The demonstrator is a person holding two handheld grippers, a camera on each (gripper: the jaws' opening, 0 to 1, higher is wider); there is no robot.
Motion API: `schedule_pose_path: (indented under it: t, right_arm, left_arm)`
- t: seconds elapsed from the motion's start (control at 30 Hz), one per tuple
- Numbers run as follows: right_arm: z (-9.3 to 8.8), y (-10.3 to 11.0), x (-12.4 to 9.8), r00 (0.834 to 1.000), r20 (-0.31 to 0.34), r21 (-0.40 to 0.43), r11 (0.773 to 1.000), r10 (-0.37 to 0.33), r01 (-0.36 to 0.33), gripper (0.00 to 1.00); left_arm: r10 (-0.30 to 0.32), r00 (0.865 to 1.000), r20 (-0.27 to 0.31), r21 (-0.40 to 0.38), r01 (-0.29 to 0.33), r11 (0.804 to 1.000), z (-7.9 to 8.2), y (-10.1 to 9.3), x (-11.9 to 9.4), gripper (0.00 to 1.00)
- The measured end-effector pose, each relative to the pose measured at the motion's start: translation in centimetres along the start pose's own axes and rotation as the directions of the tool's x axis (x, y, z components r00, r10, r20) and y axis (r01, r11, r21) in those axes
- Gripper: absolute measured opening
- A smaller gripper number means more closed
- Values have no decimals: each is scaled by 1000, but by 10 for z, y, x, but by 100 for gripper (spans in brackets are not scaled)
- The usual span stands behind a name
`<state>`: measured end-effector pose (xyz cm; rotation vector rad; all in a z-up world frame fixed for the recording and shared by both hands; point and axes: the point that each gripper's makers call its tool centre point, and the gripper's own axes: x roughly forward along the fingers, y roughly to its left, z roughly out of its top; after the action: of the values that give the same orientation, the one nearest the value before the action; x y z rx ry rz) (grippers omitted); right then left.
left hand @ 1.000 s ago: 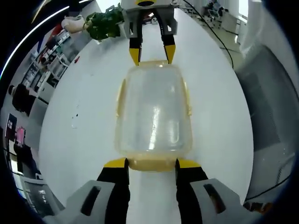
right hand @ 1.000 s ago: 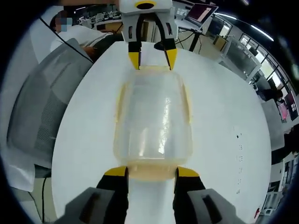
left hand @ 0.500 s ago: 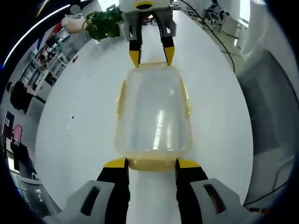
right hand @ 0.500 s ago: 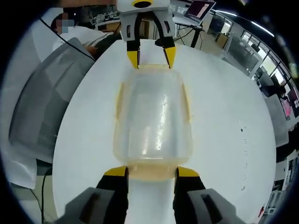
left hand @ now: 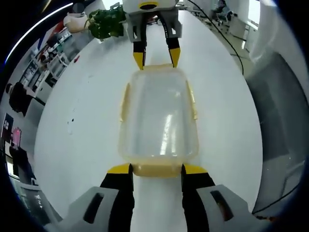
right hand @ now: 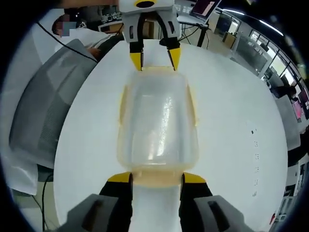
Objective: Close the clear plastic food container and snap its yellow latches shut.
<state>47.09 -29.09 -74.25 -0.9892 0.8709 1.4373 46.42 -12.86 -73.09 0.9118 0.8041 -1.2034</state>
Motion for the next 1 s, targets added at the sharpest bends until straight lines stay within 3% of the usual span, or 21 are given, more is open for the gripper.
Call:
schedule_pose_path:
  t: [0.5, 0.7, 0.77, 0.83, 1.0]
  right_arm:
    - [0, 1, 3, 1000, 13, 11, 1000, 9, -9, 37]
    - [-1, 2, 2, 1000, 22, 28, 1000, 9, -9, 38]
    - [-1, 3, 1, 1000, 25, 25, 1000, 11, -11, 38]
    - [-2, 3, 0, 1000, 26, 27, 1000, 6, -7, 45]
    - [-2, 3, -8, 998, 63, 74, 997, -16, 11, 49]
  left_arm:
    - [-22, 1000, 17, -7, 22, 1000, -4, -1, 6, 37]
    - [1, 1000, 23, 0, -1, 1000, -6, 3, 5, 37]
    - [0, 1000, 15, -12, 0, 1000, -9, 2, 5, 41]
    - [11, 1000, 15, -7, -10, 1000, -12, 2, 4, 47]
    - [6, 1000, 16, -36, -5, 999, -17, -1, -5, 49]
